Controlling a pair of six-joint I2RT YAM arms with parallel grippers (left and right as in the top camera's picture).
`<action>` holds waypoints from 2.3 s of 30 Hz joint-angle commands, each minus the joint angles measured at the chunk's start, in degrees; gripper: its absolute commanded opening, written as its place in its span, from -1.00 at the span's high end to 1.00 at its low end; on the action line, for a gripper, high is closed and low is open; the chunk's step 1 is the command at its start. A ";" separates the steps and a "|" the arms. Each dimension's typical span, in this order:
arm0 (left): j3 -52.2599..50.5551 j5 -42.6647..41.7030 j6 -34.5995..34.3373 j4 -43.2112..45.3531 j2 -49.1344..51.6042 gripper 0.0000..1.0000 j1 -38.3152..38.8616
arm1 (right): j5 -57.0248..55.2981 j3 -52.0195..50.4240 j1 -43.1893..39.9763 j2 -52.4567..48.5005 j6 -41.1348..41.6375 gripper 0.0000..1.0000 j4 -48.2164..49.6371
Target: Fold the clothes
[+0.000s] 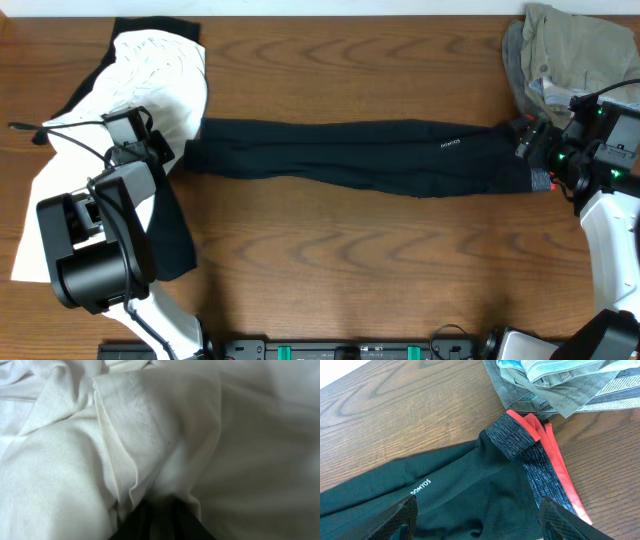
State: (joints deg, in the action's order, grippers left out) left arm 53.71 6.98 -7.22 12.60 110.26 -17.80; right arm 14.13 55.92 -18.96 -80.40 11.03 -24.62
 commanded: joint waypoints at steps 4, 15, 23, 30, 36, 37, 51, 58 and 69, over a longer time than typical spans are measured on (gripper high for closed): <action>0.66 2.67 0.96 0.59 1.20 0.63 0.35 | -0.20 0.44 0.94 0.13 -0.85 -0.51 -0.04; 1.09 -10.62 0.31 -9.31 -14.93 0.30 3.87 | -0.17 0.44 1.05 0.13 -0.83 -0.50 -0.13; 1.07 -15.58 -0.96 -21.51 -17.57 0.28 7.91 | -0.20 0.44 1.05 0.13 -0.85 -0.51 -0.26; 1.07 -15.56 2.34 -23.87 -12.11 -0.44 10.16 | -0.17 0.44 1.05 0.13 -0.85 -0.53 -0.31; 1.07 -15.54 5.27 -21.35 -8.74 -0.64 10.19 | -0.17 0.42 1.05 0.13 -0.85 -0.52 -1.31; 1.07 -15.56 5.73 -20.98 -8.13 -0.64 10.19 | -0.17 0.42 1.05 0.13 -0.85 -0.53 -1.38; 1.07 -20.09 10.05 -18.45 -2.75 -0.63 10.40 | -0.15 0.42 1.05 0.13 -0.83 -0.52 -1.36; 1.05 -21.20 10.23 -18.29 -0.81 -0.28 11.89 | -0.17 0.42 1.05 0.13 -0.81 -0.52 -1.36; 1.66 -21.09 8.35 -18.78 1.31 0.75 12.15 | -0.17 0.42 1.05 0.13 -0.83 -0.52 -1.36</action>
State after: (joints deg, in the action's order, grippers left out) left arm 56.99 -13.89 2.72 -3.53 108.53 -4.80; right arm 14.11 55.92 -18.39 -80.40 11.03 -25.93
